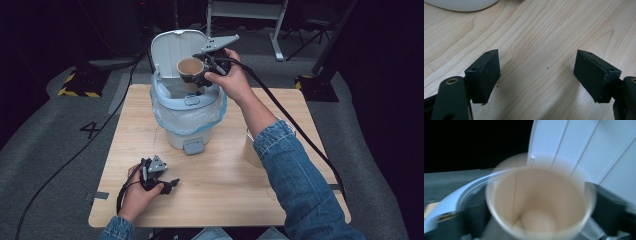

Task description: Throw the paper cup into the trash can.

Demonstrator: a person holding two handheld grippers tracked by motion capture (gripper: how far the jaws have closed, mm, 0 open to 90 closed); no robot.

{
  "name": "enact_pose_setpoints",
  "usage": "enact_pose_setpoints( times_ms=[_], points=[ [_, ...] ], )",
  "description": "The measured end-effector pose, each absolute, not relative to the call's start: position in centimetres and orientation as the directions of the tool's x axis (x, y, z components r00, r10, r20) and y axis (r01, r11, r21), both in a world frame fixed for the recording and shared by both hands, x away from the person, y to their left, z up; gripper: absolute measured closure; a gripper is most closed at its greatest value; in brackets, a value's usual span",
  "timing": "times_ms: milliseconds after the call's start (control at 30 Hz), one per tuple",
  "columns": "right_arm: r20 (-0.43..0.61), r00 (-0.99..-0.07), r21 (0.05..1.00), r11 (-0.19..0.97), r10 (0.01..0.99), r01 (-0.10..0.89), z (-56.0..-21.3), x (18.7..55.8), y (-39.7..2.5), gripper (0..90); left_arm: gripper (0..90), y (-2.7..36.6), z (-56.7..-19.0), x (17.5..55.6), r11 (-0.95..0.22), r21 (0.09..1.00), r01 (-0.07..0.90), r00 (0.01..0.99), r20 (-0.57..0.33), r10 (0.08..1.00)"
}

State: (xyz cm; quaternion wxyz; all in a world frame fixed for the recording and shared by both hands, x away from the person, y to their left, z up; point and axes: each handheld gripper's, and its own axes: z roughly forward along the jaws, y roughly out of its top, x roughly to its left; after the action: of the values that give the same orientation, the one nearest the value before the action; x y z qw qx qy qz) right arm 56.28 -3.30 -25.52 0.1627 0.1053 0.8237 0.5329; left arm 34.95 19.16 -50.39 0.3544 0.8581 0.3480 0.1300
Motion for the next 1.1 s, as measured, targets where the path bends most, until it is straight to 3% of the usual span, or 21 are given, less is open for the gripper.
enact_pose_setpoints(
  times_ms=[67,167,233,400,633,1100],
  points=[
    [-0.151,-0.921,0.92,0.392,0.359,0.002,-25.5,56.2,-3.3,18.1,21.6,19.2,-50.4,35.0,-0.507,0.699,0.504,0.724,-0.022,0.689],
    [-0.163,-0.918,0.921,0.388,0.361,-0.01,-25.1,55.8,-3.6,13.2,21.6,19.2,-50.4,34.9,-0.507,0.699,0.505,0.724,-0.024,0.69],
    [-0.158,-0.926,0.926,0.377,0.344,-0.019,-24.7,55.6,-4.2,17.9,21.5,19.2,-50.4,35.0,-0.507,0.699,0.504,0.724,-0.022,0.69],
    [-0.149,-0.918,0.929,0.369,0.367,-0.003,-23.8,55.0,-5.9,16.9,21.5,19.2,-50.4,35.0,-0.505,0.701,0.504,0.723,-0.022,0.691],
    [-0.15,-0.898,0.923,0.384,0.413,0.022,-21.9,53.7,-10.1,23.3,21.6,19.2,-50.4,34.9,-0.505,0.7,0.505,0.723,-0.024,0.691],
    [-0.113,-0.867,0.916,0.388,0.486,0.099,-21.1,50.5,-17.9,23.1,23.6,20.5,-50.4,34.9,-0.499,0.704,0.506,0.721,-0.028,0.692]
  ],
)
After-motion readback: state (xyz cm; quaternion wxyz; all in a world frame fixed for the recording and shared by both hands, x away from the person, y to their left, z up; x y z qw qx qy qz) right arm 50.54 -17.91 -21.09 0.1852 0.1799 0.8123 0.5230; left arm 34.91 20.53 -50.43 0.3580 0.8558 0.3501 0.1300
